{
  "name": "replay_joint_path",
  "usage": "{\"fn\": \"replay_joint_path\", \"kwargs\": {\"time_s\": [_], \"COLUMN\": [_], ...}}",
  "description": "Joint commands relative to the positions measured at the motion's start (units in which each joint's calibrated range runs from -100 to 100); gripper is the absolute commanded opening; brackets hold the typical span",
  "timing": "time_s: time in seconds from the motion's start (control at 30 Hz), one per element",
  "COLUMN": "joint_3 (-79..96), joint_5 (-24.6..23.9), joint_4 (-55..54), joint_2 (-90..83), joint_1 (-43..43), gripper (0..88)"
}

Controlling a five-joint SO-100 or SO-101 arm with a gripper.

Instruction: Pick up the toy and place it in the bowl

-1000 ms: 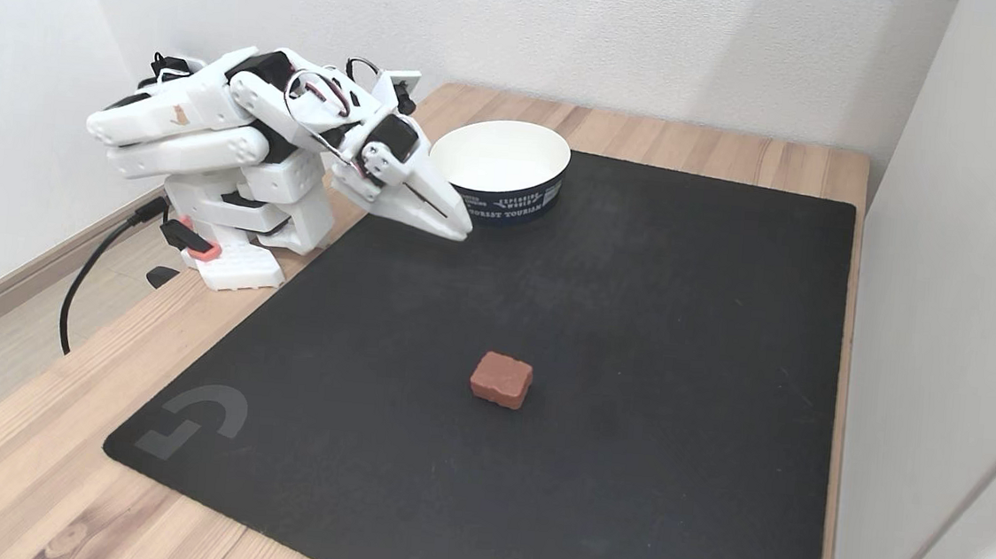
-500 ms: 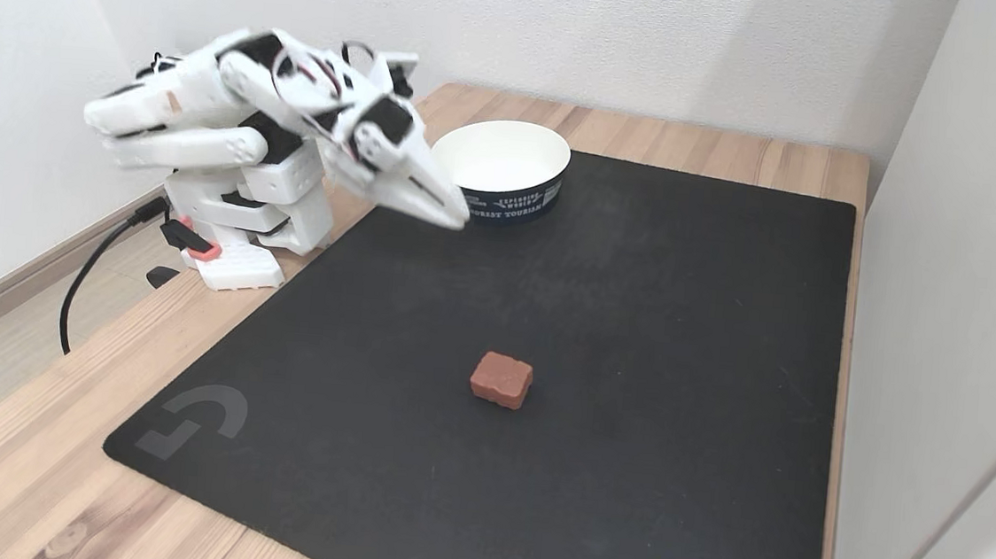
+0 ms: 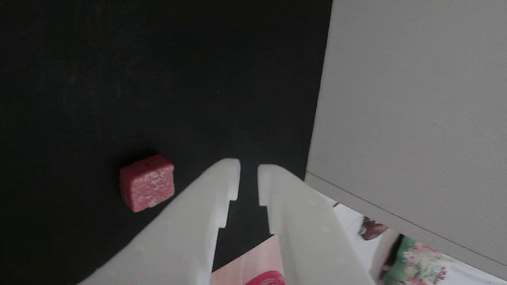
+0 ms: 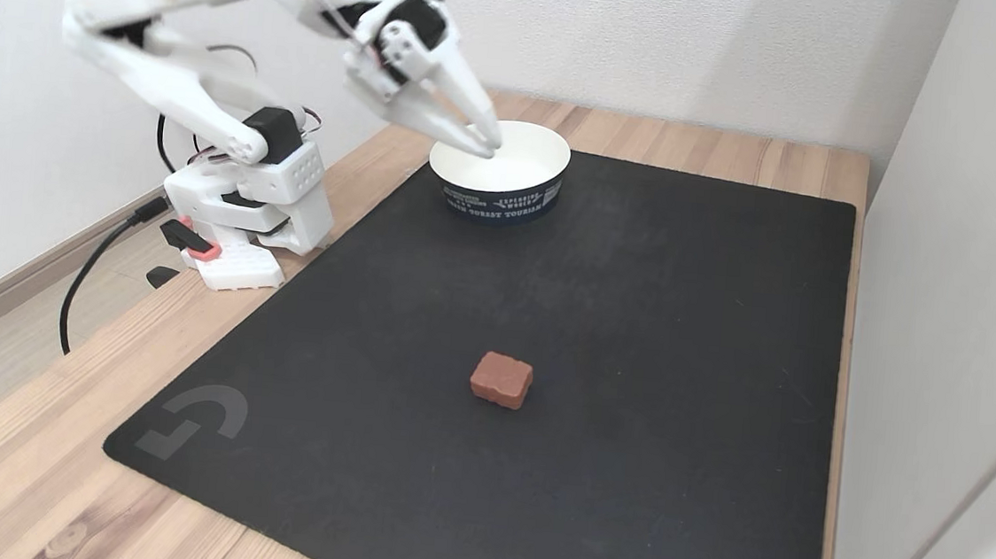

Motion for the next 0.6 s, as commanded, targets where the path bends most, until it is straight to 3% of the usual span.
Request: {"fn": "replay_joint_path", "kwargs": {"time_s": [0.0, 0.27, 0.57], "joint_3": [-10.92, -31.2, -41.48], "joint_5": [0.1, 0.2, 3.08], "joint_4": [1.13, 13.16, 13.92], "joint_2": [9.65, 26.4, 36.82], "joint_1": [2.72, 14.26, 22.71], "gripper": [2.3, 2.3, 2.2]}}
